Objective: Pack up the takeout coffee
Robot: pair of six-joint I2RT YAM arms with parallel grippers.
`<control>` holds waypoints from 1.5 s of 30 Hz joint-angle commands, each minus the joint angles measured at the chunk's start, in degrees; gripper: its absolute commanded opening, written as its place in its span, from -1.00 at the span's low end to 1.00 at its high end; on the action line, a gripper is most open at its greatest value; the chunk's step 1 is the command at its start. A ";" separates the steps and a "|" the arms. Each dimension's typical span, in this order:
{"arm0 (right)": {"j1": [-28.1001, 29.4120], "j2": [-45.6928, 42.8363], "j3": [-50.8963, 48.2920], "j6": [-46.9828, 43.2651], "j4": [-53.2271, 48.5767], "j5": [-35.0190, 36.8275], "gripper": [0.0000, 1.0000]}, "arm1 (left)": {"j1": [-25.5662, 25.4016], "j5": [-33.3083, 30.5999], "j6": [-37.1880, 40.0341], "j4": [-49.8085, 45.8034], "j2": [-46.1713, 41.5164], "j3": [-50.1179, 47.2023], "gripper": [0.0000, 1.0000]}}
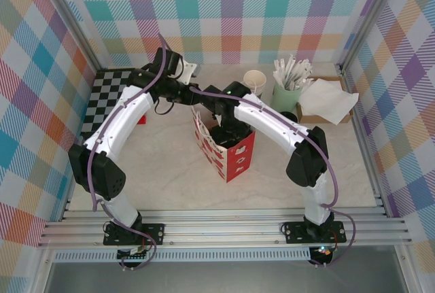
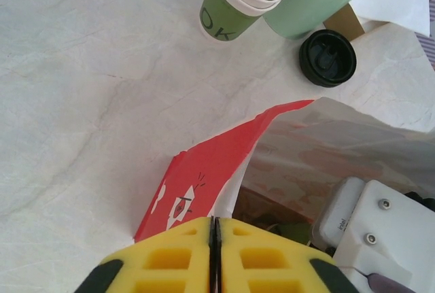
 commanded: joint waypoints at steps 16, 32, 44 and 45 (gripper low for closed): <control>-0.47 -3.79 -1.97 -1.36 4.81 2.67 -0.07 | -0.86 -1.29 0.03 -1.36 0.47 -1.23 -1.00; -0.48 -3.87 -5.94 -1.36 6.01 3.05 -0.08 | -0.85 -0.34 -0.17 -2.04 2.09 1.54 -1.00; -0.48 -6.76 -10.30 -1.15 9.43 2.93 -0.10 | -0.85 -1.55 -0.84 -1.86 2.30 0.82 -1.00; -0.48 -6.84 -10.50 -1.10 9.48 2.94 -0.10 | -0.85 -1.82 -0.95 -1.96 2.40 0.89 -1.00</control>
